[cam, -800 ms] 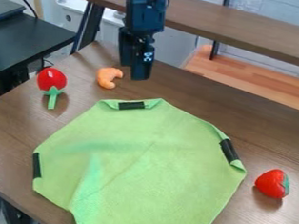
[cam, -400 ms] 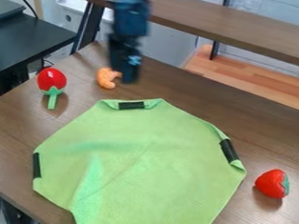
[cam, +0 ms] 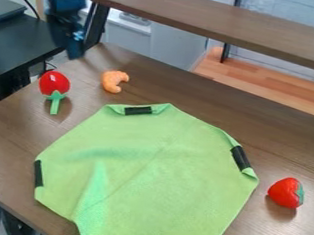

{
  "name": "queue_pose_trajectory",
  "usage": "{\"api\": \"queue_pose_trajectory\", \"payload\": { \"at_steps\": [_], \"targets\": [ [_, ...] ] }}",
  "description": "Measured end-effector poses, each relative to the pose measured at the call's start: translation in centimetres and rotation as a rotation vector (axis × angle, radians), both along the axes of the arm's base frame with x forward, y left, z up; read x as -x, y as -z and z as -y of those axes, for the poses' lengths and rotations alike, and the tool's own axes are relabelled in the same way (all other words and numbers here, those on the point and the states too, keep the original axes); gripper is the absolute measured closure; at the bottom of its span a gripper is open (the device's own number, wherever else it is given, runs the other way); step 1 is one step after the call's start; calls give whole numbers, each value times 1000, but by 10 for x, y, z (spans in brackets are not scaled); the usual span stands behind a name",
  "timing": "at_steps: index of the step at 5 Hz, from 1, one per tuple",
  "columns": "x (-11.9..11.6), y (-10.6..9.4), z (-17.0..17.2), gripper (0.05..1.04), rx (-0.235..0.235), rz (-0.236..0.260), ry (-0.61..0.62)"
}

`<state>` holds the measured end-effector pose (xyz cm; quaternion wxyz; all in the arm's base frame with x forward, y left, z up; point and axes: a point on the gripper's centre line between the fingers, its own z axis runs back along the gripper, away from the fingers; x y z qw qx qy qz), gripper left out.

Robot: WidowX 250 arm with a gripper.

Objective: Put the red figure on the topedge of the cloth

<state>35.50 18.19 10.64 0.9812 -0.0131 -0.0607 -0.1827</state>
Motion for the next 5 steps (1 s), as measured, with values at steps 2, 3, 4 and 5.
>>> {"api": "queue_pose_trajectory", "payload": {
  "at_steps": [2, 3, 4, 5],
  "targets": [
    [9, 39, -75, 83, -36, 11, -170],
    [5, 54, -81, 83, -24, 27, -195],
    [-5, 54, -79, 83, 3, 85, -205],
    [-9, 62, -67, 83, 45, 71, -199]
  ]
}}
